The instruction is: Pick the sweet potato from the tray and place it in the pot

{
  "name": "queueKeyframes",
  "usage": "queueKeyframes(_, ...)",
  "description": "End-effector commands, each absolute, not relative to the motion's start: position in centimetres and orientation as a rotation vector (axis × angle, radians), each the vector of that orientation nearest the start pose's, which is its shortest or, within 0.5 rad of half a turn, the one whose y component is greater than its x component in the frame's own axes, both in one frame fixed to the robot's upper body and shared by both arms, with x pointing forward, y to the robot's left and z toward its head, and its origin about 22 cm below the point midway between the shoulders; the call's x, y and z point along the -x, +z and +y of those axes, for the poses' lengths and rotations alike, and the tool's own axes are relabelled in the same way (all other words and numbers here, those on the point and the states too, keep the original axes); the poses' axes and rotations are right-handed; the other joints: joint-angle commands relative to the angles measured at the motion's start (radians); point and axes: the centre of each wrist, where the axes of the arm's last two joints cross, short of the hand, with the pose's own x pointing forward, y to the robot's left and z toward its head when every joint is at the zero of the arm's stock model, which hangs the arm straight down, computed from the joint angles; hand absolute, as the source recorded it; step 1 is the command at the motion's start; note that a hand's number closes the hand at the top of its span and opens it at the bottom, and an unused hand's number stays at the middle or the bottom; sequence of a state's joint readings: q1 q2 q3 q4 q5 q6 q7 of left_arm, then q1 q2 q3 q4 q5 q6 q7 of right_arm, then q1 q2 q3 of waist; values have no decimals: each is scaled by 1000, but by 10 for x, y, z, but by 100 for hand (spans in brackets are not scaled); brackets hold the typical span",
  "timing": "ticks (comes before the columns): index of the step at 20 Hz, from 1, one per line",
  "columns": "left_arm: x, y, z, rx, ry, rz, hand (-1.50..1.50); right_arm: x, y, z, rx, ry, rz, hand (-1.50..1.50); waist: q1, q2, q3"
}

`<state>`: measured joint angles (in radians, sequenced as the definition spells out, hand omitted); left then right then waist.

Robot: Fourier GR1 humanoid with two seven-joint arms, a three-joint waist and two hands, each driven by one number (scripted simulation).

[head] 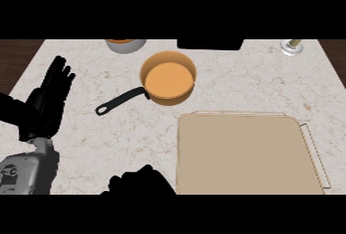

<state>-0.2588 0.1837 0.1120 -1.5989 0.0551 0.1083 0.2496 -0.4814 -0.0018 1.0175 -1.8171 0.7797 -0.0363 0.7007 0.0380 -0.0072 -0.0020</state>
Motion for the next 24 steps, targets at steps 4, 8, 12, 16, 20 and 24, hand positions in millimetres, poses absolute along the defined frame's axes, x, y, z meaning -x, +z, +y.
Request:
queueKeyframes(4, -289, 74, 274, -169, 47, -1599, 0, -168, 185, 8, 418, 879, -2010, 150, -9, 2, 0)
queueKeyframes(8, -284, 65, 278, -186, 53, -1608, 0, -197, 207, 25, 532, 808, -1991, 150, -11, 6, 0)
queueKeyframes(12, -290, 92, 263, -188, 59, -1610, 0, -224, 233, 29, 488, 748, -1949, 150, -15, 7, 1)
queueKeyframes(16, -282, 76, 272, -166, 41, -1614, 0, -260, 240, 32, 489, 726, -1936, 150, -15, 9, 1)
queueKeyframes(20, -286, 86, 271, -176, 34, -1628, 0, -293, 192, 25, 452, 694, -1876, 150, -12, 13, 2)
queueKeyframes(24, -291, 71, 269, -173, 31, -1630, 0, -316, 182, 19, 397, 577, -1890, 150, -8, 16, 1)
